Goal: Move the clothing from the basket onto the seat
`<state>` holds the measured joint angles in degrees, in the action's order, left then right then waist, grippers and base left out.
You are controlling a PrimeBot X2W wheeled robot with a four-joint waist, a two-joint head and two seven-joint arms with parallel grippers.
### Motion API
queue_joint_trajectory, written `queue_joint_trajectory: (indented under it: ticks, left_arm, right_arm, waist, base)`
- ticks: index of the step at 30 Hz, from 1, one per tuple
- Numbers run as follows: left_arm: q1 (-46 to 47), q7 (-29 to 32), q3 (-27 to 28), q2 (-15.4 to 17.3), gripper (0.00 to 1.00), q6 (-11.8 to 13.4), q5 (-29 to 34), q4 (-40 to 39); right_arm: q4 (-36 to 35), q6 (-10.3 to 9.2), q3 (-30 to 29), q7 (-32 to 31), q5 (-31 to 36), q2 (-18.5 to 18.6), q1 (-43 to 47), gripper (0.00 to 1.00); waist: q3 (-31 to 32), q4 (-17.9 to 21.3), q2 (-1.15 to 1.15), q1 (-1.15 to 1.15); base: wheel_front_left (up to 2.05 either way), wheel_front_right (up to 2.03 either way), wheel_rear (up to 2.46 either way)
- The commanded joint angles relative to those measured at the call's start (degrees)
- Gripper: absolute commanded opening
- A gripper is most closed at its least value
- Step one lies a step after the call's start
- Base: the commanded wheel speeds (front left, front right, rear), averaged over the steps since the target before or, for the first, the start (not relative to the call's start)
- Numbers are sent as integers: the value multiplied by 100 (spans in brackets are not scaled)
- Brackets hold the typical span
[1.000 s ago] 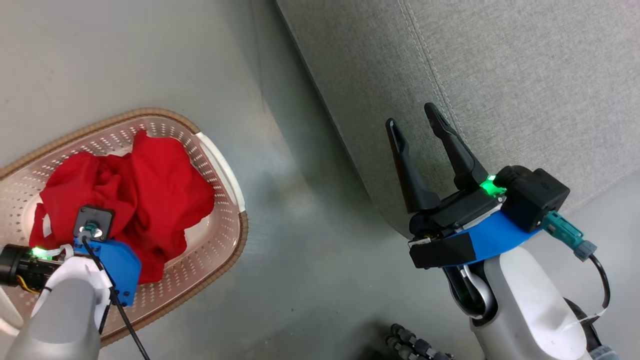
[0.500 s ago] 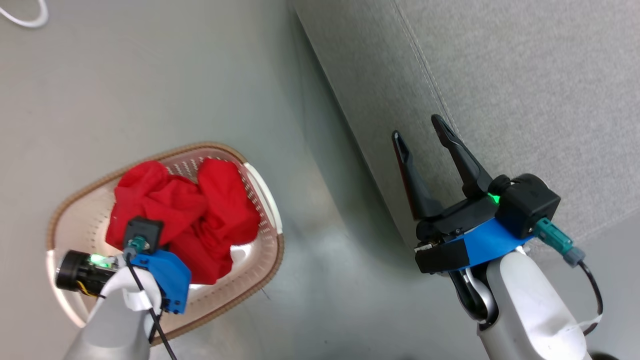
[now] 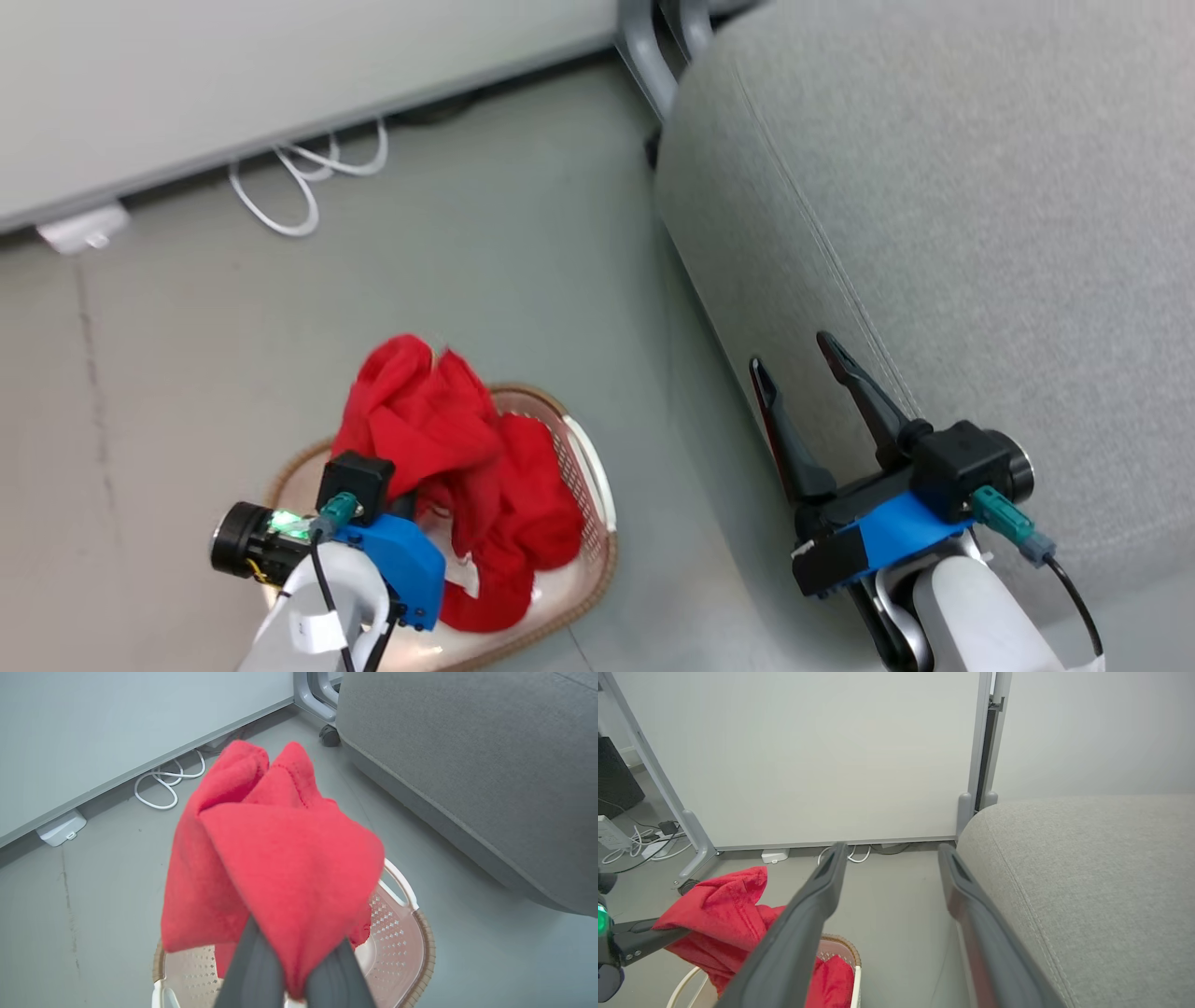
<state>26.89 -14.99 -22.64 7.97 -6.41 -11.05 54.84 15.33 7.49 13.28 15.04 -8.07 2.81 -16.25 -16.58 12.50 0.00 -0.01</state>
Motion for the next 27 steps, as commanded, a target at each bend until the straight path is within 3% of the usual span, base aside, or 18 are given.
queue_joint_trajectory:
  ticks: [1,15,27]
  left_arm:
    - [-83,-26,-12,-48,0,-33,-8,-160]
    - [-210,-29,-481,-381,0,-103,-261,-849]
    - [662,3,-1502,-506,0,-107,-1141,-1031]
  right_arm:
    - [43,1,-35,15,66,16,143,100]
    - [-71,1,-76,-286,119,15,795,100]
    - [-275,1,-97,-525,166,14,995,100]
  waist:
    - [551,-369,0,1]
    - [1505,-820,0,1]
    - [1746,-1057,0,1]
  base:
    - [0,0,0]
    - [0,0,0]
    - [0,0,0]
